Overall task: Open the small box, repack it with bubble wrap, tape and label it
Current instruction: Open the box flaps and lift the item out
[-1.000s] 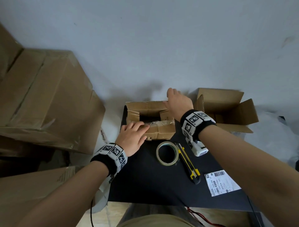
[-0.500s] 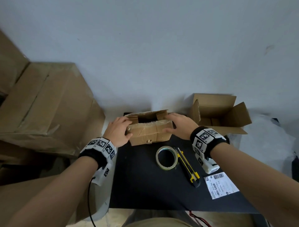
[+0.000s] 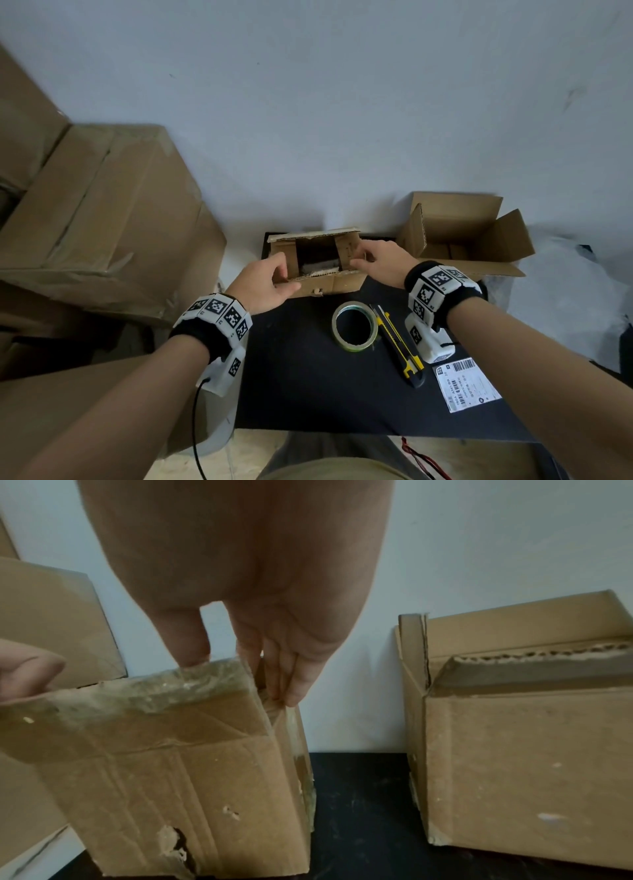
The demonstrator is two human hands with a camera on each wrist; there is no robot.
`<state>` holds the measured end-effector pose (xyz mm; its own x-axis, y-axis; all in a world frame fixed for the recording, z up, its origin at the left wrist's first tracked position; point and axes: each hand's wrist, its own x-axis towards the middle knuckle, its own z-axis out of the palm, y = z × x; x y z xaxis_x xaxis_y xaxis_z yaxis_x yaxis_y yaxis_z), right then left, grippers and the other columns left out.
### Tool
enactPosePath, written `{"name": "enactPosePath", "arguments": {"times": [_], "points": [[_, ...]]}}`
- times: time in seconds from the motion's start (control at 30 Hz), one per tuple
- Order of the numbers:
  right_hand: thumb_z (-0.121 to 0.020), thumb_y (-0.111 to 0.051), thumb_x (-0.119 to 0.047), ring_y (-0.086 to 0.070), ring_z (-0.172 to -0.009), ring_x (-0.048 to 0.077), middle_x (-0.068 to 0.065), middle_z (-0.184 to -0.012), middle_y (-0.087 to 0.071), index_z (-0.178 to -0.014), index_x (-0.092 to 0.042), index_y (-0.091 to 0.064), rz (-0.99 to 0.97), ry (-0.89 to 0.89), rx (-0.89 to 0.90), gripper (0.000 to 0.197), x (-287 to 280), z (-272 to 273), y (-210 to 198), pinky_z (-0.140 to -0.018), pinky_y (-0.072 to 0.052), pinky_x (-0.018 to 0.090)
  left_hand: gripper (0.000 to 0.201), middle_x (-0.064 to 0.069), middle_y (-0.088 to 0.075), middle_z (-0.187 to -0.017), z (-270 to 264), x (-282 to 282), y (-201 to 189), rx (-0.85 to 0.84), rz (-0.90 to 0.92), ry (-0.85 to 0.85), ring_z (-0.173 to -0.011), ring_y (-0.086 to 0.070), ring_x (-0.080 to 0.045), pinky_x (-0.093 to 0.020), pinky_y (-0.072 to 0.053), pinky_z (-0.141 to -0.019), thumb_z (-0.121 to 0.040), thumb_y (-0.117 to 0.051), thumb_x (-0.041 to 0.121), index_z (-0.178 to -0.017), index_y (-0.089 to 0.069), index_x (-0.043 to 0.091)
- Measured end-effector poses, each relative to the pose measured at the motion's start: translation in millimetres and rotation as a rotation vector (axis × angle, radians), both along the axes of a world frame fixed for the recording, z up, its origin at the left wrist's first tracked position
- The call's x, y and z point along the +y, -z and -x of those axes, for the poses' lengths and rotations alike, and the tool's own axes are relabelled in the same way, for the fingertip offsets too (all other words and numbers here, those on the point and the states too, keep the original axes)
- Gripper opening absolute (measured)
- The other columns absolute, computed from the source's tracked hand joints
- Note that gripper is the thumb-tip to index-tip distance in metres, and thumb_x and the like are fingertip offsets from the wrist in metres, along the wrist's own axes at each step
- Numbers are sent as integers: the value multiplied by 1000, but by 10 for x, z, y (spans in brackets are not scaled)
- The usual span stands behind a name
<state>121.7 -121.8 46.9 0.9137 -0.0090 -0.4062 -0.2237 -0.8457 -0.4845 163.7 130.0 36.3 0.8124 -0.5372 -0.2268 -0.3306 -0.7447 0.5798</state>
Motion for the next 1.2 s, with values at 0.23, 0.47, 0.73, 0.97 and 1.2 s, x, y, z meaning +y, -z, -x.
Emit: {"name": "enactPosePath", "arguments": {"times": [0.23, 0.47, 0.73, 0.97, 1.2], "points": [[-80, -70, -40, -44, -124, 19, -1, -145, -34, -133, -15, -44, 70, -91, -31, 64, 39, 94, 95, -101, -40, 32, 15, -5, -50, -130, 26, -34, 153, -90, -63, 91, -124, -42, -23, -34, -37, -101, -91, -57, 25, -101, -61, 16], [-81, -68, -37, -17, -139, 28, 8, -153, -14, -143, -37, -28, 283, -180, -63, 74, 180, 133, 231, -109, -33, 48, 43, -6, -11, -152, 28, -53, 240, -235, -378, 193, -136, -11, -29, -44, -21, -113, -92, -48, 44, -135, -41, 46], [-83, -65, -30, -25, -134, 30, 10, -147, -22, -145, -33, -24, 374, -195, -92, 74, 290, 108, 145, -109, -30, 45, 35, -7, -15, -148, 39, -74, 218, -152, -167, 81, -105, -55, -28, -37, -54, -74, -85, -66, 32, -109, -44, 23], [-84, -61, -18, -37, -131, 26, 4, -144, -35, -138, -19, -39, 256, -319, -88, 58, 533, 47, 111, -107, -35, 42, 44, -2, -24, -143, 107, -75, 217, -123, -71, -81, -85, -61, -28, -36, -53, -71, -78, -74, 30, -103, -39, 20], [-92, -50, -19, -50, -118, 27, 9, -129, -52, -133, -13, -44, 267, -322, -13, 42, 789, -96, 197, -99, -40, 37, 47, -2, -30, -138, 111, -74, 228, -114, -60, -124, -77, -59, -26, -36, -53, -67, -77, -74, 31, -103, -38, 18]]}}
